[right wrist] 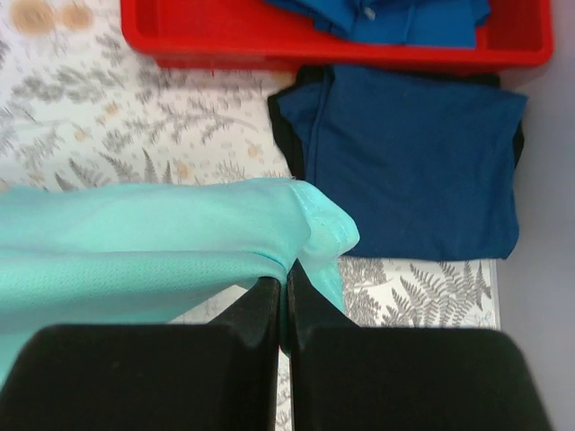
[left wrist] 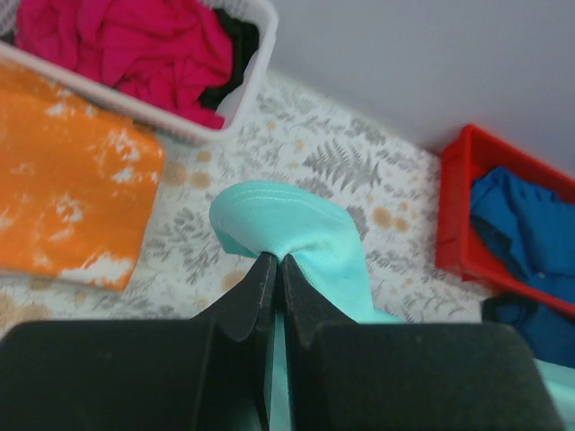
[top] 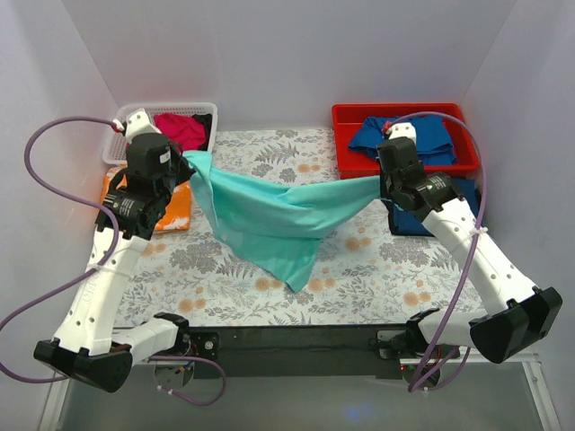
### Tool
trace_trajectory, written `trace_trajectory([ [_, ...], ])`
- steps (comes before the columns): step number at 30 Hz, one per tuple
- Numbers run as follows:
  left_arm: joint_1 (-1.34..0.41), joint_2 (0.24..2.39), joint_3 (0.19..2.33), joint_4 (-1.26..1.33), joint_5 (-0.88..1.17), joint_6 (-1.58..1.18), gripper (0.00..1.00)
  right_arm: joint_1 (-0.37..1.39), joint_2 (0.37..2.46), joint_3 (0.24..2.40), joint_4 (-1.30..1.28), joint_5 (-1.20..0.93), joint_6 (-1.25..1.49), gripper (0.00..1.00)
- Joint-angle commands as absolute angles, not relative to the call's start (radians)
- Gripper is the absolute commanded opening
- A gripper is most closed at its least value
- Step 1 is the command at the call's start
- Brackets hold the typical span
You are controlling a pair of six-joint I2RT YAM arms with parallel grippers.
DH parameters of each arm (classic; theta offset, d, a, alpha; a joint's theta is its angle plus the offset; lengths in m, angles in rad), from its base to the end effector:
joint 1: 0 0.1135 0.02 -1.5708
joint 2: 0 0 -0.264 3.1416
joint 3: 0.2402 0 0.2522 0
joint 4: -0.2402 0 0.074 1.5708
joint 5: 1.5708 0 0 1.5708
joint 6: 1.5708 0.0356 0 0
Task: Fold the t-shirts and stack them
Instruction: Flatten out the tshirt
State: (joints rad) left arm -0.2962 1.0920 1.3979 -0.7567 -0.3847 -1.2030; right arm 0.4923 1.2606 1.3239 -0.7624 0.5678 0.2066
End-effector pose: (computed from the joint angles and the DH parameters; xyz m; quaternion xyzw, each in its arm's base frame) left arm 0.2049 -0.0486 0.4322 -0.4556 0.7031 -0.2367 0.4920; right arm 0.2379 0.1059 0.3733 -0.0068 0.8782 -0.0998 0.4677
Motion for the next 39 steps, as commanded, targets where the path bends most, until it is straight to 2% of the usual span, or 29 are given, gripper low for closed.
trace_trajectory([
  [1, -0.293, 1.112, 1.505, -0.623, -0.391, -1.147, 0.0, 0.492, 1.262, 1.456, -0.707, 0.624, 0.183, 0.01],
  [9, -0.293, 1.137, 1.652, -0.448, -0.295, -1.008, 0.0, 0.492, 1.23, 1.588, -0.595, 0.551, 0.127, 0.01],
  [21, -0.293, 1.029, 1.762, -0.351, -0.275, -0.902, 0.0, 0.528, 1.002, 1.384, -0.483, 0.341, 0.127, 0.01],
  [27, -0.293, 1.123, 1.855, -0.318, -0.313, -0.799, 0.0, 0.537, 0.992, 1.361, -0.483, 0.302, 0.169, 0.01],
  [32, -0.293, 1.232, 1.724, -0.226, -0.288, -0.807, 0.0, 0.537, 1.034, 1.215, -0.472, 0.282, 0.284, 0.01],
  [39, -0.282, 1.498, 1.479, -0.072, -0.178, -0.911, 0.0, 0.523, 1.208, 1.019, -0.485, 0.221, 0.38, 0.01],
])
